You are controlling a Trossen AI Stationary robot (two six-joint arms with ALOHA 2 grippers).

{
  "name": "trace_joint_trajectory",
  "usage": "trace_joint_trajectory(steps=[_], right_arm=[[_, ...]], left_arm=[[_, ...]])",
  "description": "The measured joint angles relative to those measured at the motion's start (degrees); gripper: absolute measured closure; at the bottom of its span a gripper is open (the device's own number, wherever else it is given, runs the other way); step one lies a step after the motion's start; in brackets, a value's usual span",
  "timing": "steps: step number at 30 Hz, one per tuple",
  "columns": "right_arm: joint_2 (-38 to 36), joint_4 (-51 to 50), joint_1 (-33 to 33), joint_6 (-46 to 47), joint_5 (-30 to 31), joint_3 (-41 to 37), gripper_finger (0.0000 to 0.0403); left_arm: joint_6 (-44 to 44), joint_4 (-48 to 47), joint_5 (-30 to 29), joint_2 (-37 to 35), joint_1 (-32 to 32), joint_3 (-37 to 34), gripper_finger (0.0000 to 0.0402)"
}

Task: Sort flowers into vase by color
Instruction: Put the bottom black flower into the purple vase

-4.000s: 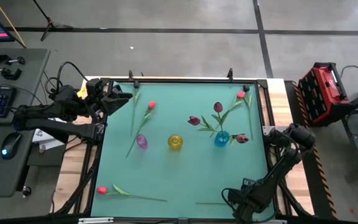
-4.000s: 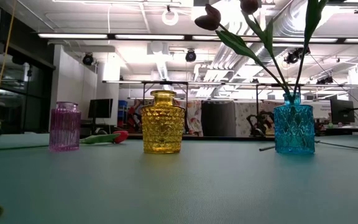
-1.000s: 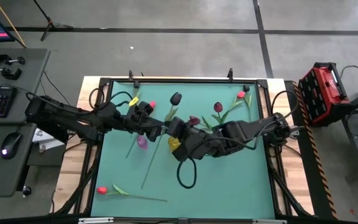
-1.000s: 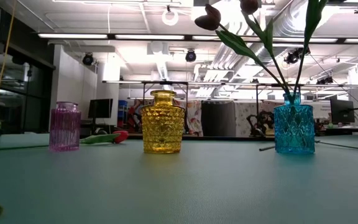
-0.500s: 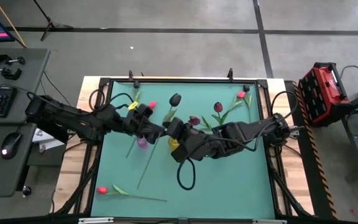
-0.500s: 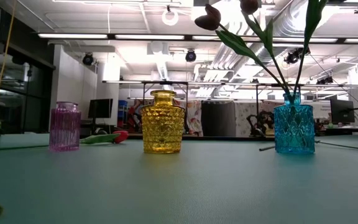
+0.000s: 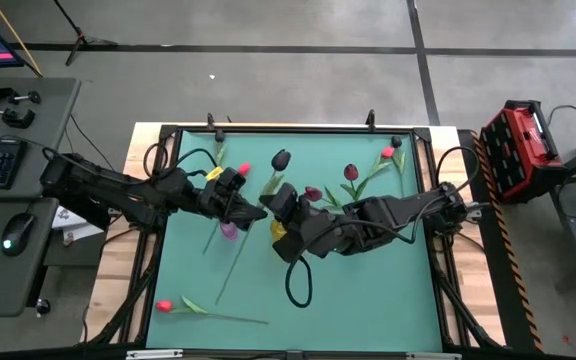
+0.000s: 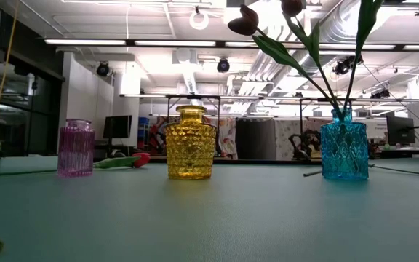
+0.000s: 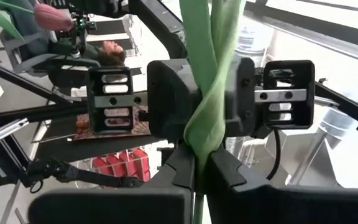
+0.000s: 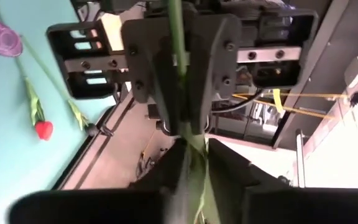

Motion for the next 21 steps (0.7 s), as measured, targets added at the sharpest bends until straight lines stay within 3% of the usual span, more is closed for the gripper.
trace_joint_trajectory(steps=[7, 13, 21], right_arm=[[-0.09, 1.47, 0.16, 1.43, 2.76, 0.11, 0.0253], [-0.11, 1.42, 0.74, 2.64, 11.41, 0.15, 0.0173], [-1.81, 0.74, 3.4, 10.5, 16.43, 0.15, 0.0144]], left_arm=[[1.4, -0.89, -0.17, -0.98, 2.41, -0.07, 0.04], [6.4, -6.12, 1.61, -4.09, 7.08, -0.09, 0.0401], [21.02, -21.38, -0.01, -13.79, 14.5, -0.13, 0.0401]])
